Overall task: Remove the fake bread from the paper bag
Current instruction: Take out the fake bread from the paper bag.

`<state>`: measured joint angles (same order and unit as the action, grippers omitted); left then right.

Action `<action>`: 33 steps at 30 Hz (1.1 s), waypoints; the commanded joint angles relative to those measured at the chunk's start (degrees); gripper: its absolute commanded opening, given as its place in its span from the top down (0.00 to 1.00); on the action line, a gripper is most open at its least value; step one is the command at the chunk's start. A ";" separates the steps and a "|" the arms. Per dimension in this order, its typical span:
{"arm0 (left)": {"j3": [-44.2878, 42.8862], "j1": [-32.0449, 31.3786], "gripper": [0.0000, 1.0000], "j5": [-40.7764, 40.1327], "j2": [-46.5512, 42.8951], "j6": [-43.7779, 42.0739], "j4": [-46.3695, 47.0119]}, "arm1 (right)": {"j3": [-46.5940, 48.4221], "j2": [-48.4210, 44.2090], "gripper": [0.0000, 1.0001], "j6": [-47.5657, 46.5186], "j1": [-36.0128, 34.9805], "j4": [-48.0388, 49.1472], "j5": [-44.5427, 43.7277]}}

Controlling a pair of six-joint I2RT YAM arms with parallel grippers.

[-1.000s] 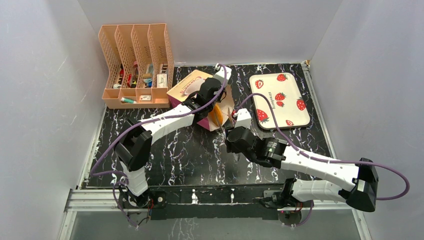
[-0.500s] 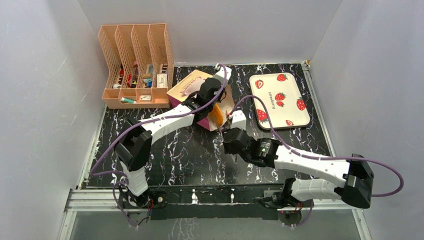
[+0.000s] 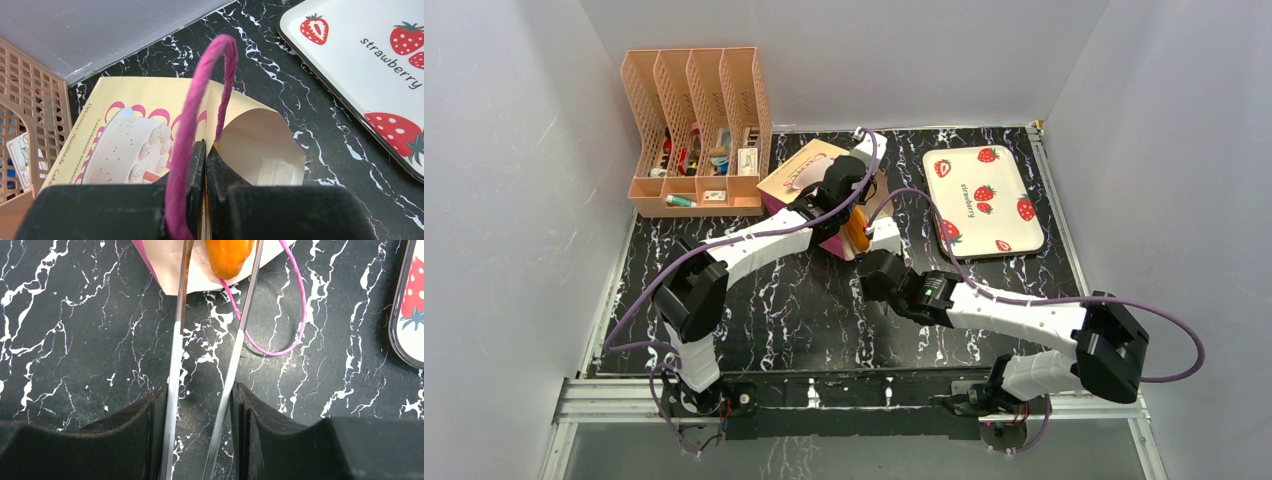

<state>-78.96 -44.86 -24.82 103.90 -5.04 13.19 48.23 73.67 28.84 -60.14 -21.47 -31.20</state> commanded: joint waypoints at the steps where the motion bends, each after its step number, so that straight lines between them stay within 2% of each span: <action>1: -0.33 -0.31 1.00 0.03 -2.69 0.58 0.95 | 2.84 1.45 0.94 -1.98 1.51 6.82 -0.93; 3: -0.19 -0.31 1.00 -0.06 -2.78 0.60 1.04 | 2.84 2.10 1.00 -1.99 2.05 7.05 -0.35; 14: 0.56 -0.31 1.00 -0.26 -3.40 0.33 1.49 | 2.35 2.01 1.00 -1.71 2.31 6.63 -0.04; 15: 0.52 -0.31 1.00 -0.23 -3.44 0.42 1.49 | 2.49 2.38 0.97 -1.83 2.35 6.63 -0.08; 20: 0.45 -0.31 1.00 -0.09 -3.72 0.52 1.08 | 3.53 4.59 0.55 -2.42 2.75 7.16 -0.07; 22: 0.54 -0.29 1.00 -0.14 -3.91 0.52 1.05 | 3.65 5.25 0.49 -2.70 3.27 7.72 0.28; 30: 0.74 -0.31 1.00 -0.05 -4.05 0.67 0.97 | 3.48 6.57 0.49 -3.12 5.78 9.53 2.39; 32: 0.81 -0.27 1.00 -0.13 -4.00 0.71 1.05 | 3.38 6.58 0.53 -3.12 6.06 9.57 2.45; 33: 0.75 -0.31 1.00 -0.14 -3.96 0.66 1.05 | 3.29 6.53 0.58 -3.15 6.16 9.53 2.54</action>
<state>-78.59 -44.86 -24.62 103.81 -4.91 13.06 49.19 80.73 26.17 -54.76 -15.81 -27.86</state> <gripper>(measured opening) 0.008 0.501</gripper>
